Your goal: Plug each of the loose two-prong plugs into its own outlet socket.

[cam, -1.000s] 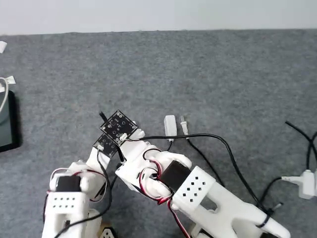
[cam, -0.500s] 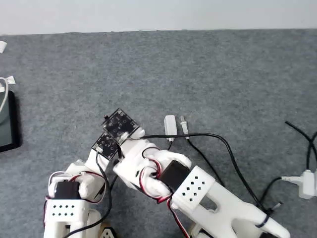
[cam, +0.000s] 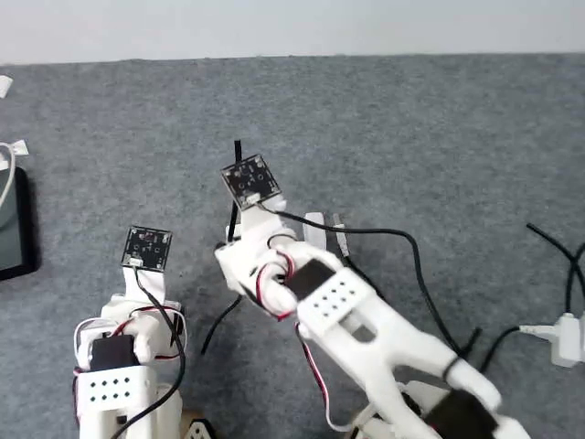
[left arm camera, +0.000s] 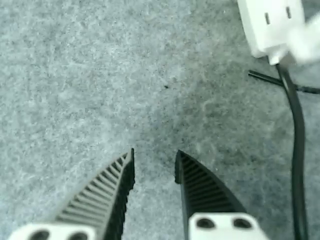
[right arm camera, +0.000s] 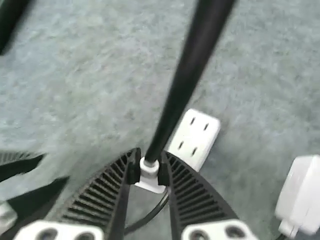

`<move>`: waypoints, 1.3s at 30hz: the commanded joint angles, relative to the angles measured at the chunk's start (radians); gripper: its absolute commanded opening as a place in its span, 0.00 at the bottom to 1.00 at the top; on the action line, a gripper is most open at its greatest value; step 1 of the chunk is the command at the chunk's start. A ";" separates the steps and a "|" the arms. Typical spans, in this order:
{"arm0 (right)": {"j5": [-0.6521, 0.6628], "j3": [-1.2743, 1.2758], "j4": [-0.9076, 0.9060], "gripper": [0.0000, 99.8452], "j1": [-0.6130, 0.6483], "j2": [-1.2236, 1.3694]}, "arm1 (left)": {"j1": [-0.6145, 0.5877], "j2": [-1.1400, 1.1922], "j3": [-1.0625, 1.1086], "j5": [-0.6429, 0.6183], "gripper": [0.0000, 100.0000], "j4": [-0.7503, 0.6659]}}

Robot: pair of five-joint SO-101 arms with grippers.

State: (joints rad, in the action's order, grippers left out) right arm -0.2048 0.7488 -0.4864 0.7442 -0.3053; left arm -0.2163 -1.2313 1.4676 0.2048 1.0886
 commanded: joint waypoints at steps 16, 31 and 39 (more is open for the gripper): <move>0.112 -0.201 0.154 0.01 -0.102 0.194 | -0.008 -0.009 -0.012 -0.011 0.07 -0.025; 0.112 -0.302 0.154 0.01 -0.108 0.341 | -0.008 -0.009 -0.010 -0.002 0.07 -0.025; 0.114 -0.304 0.145 0.01 -0.143 0.340 | -0.008 -0.009 -0.010 0.021 0.07 -0.023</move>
State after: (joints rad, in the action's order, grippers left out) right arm -0.1020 0.5094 -0.3575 0.6229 0.0460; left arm -0.2194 -1.2313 1.4676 0.2171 1.0886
